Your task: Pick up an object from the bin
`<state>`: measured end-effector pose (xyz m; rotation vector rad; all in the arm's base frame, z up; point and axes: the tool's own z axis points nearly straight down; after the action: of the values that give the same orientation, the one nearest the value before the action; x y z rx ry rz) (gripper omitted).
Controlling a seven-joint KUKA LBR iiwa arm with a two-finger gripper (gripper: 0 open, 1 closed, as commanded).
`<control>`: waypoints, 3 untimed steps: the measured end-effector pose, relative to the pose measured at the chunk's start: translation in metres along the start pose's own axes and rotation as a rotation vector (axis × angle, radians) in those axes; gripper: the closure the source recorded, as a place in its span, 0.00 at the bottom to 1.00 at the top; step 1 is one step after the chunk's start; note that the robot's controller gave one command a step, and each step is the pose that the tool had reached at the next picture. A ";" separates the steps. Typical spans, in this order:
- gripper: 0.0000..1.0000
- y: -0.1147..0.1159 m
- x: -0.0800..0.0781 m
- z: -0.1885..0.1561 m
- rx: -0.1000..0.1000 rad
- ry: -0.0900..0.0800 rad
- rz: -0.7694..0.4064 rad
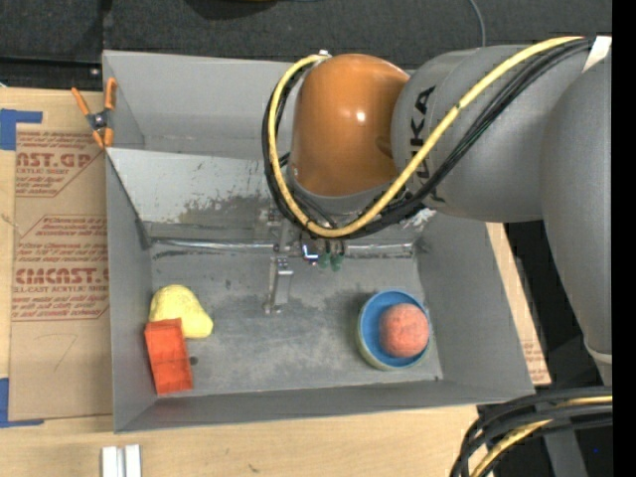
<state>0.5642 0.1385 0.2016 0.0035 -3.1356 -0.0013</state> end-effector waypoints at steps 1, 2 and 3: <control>0.00 -0.001 -0.002 -0.005 -0.001 -0.008 0.002; 0.00 0.068 -0.010 0.062 -0.002 0.001 -0.222; 0.00 0.078 0.006 0.061 -0.003 -0.007 0.021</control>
Offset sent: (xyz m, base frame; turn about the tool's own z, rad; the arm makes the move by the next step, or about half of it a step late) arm 0.0103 0.0657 -0.0602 -0.2196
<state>0.5574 0.2164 0.1403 -0.0302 -3.1427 -0.0058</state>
